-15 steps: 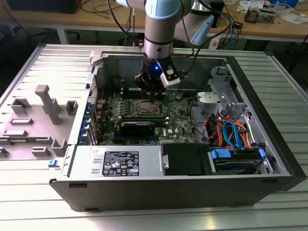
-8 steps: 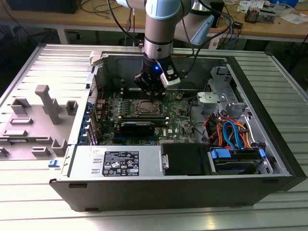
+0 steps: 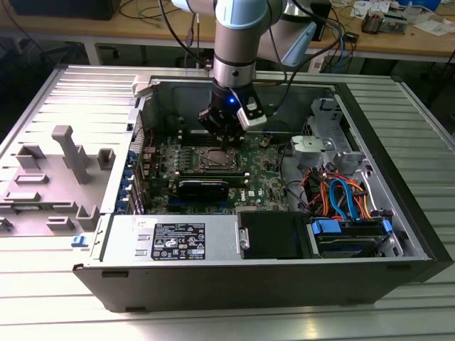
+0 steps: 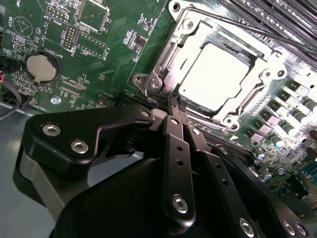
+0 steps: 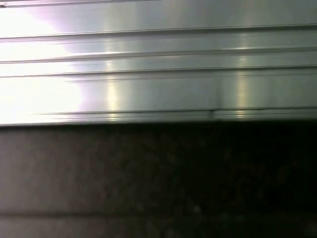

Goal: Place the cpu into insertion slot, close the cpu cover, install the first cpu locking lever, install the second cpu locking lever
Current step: 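Install the first cpu locking lever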

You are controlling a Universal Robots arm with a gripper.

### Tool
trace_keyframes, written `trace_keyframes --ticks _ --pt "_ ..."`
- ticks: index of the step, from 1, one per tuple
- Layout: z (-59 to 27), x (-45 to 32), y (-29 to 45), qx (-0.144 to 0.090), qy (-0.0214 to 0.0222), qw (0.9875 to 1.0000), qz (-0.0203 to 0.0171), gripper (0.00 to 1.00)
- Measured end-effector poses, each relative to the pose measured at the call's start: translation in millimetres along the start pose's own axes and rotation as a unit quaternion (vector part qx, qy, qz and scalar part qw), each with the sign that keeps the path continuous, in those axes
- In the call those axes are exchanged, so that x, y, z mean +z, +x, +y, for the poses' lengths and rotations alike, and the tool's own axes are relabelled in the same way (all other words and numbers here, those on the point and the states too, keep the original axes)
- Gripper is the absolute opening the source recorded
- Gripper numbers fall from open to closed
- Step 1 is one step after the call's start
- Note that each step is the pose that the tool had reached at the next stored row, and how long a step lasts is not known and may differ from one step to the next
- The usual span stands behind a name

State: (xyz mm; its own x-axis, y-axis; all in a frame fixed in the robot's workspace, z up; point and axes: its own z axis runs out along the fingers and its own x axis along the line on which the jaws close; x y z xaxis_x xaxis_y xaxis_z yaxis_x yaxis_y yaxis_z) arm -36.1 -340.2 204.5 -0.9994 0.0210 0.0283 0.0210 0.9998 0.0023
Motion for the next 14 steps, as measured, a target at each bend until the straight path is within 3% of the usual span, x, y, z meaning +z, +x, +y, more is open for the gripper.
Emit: trace_keyframes --ticks 10,14 --pt "0.6 3.3 -2.8 0.0 0.0032 1.0 0.0004 0.11" --pt "0.7 3.4 -3.2 0.0 0.0011 1.0 0.0003 0.11"
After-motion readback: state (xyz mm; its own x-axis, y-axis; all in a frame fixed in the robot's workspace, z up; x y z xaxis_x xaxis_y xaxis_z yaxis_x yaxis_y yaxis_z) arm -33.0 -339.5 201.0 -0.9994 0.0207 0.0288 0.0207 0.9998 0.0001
